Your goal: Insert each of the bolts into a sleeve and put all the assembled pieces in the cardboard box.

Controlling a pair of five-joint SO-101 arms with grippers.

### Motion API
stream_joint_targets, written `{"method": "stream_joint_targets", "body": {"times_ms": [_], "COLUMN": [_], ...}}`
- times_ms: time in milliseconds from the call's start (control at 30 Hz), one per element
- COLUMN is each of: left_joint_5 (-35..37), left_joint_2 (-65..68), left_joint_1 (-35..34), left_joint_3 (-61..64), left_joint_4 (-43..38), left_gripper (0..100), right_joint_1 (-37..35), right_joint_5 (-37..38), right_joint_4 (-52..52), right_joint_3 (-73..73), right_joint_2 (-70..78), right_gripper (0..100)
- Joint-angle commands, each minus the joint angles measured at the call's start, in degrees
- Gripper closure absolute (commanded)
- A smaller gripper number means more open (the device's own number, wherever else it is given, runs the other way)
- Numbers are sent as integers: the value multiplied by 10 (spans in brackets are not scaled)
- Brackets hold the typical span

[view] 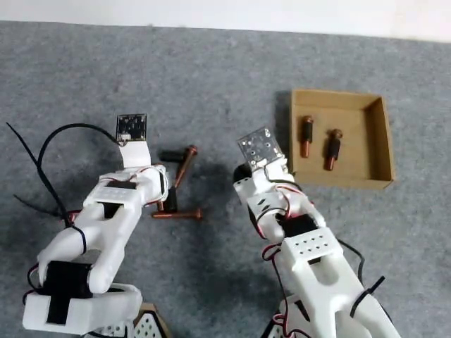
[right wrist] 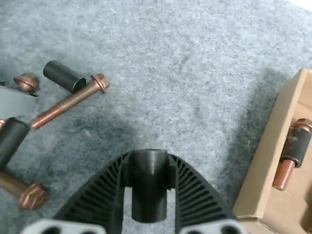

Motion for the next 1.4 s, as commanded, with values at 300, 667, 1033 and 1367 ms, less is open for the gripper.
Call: {"method": "stream_joint_targets", "body": {"times_ms": [300, 667, 1033, 1367], "left_joint_5": [7, 6, 6, 6], "left_joint_2": [0, 25, 25, 61], "left_joint_1": [6, 17, 18, 17], "left_joint_3": [-28, -32, -32, -87], "left_joint_4": [5, 14, 17, 86], "left_gripper": [829, 829, 829, 829], "right_joint_1": [5, 5, 5, 5], "right_joint_5": [4, 4, 4, 4], "right_joint_4": [-18, -18, -18, -18], "right_joint_3": [-4, -4, -4, -3], "right_joint_2": [-21, -21, -21, -21], "right_gripper": [994, 994, 994, 994]}}
